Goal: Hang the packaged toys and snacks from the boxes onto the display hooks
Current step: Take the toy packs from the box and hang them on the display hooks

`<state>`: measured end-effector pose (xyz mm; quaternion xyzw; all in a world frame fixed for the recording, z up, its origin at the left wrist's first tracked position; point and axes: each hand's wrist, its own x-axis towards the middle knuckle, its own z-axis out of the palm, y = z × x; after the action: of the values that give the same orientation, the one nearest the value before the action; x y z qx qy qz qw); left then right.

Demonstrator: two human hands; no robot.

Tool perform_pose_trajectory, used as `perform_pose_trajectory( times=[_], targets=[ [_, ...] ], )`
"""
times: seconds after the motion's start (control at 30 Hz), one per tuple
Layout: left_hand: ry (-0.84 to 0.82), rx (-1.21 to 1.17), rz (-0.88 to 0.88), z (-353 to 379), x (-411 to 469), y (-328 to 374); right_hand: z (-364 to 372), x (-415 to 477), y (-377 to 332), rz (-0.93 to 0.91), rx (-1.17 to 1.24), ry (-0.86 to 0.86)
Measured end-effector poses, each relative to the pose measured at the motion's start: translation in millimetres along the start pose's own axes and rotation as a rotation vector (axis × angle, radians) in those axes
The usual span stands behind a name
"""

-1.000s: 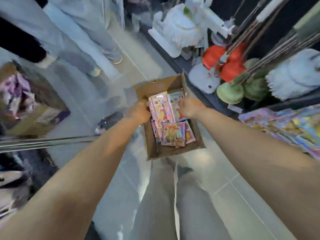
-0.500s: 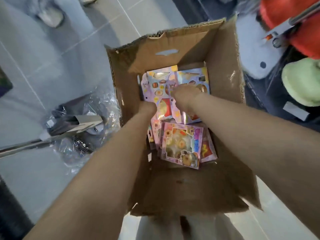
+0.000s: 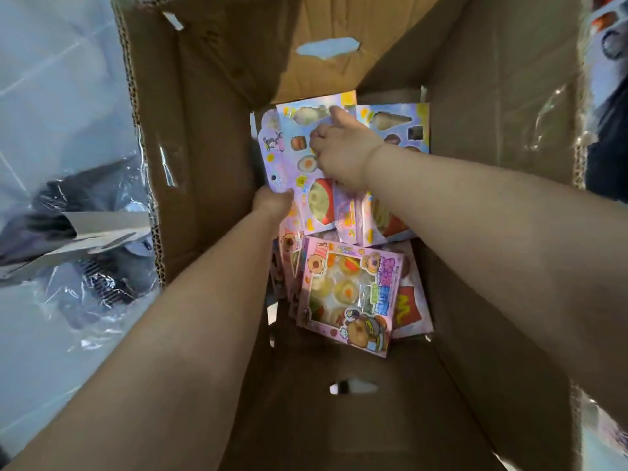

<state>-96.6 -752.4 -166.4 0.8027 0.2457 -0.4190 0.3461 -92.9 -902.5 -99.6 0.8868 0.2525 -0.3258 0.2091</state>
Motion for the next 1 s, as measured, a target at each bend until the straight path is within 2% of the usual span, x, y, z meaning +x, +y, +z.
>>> perform_pose_trajectory(
  times=[0.07,0.17,0.3,0.43,0.57,0.63,0.73,0.9,1.0],
  targets=[
    [0.026,0.102,0.068,-2,-15,4,-11,-10,5,-0.019,0.033,0.019],
    [0.044,0.268,0.179,-14,-56,23,-27,-38,13,-0.015,0.042,-0.041],
    [0.118,0.555,0.369,-45,-124,55,-56,-99,28,-0.026,0.042,0.018],
    [0.183,0.733,0.432,-96,-201,90,-101,-177,39,0.030,0.236,0.027],
    [0.243,0.836,0.476,-156,-282,126,-166,-267,55,0.286,0.699,0.082],
    [0.248,0.826,0.514,-175,-320,148,-195,-311,62,0.434,0.832,0.139],
    [0.260,0.778,0.711,-197,-385,179,-231,-381,62,0.571,0.885,0.240],
    [0.337,0.842,1.072,-222,-513,218,-291,-503,46,0.755,0.874,0.379],
    [0.337,0.869,1.308,-220,-589,228,-314,-577,19,0.950,1.011,0.520]
  ],
)
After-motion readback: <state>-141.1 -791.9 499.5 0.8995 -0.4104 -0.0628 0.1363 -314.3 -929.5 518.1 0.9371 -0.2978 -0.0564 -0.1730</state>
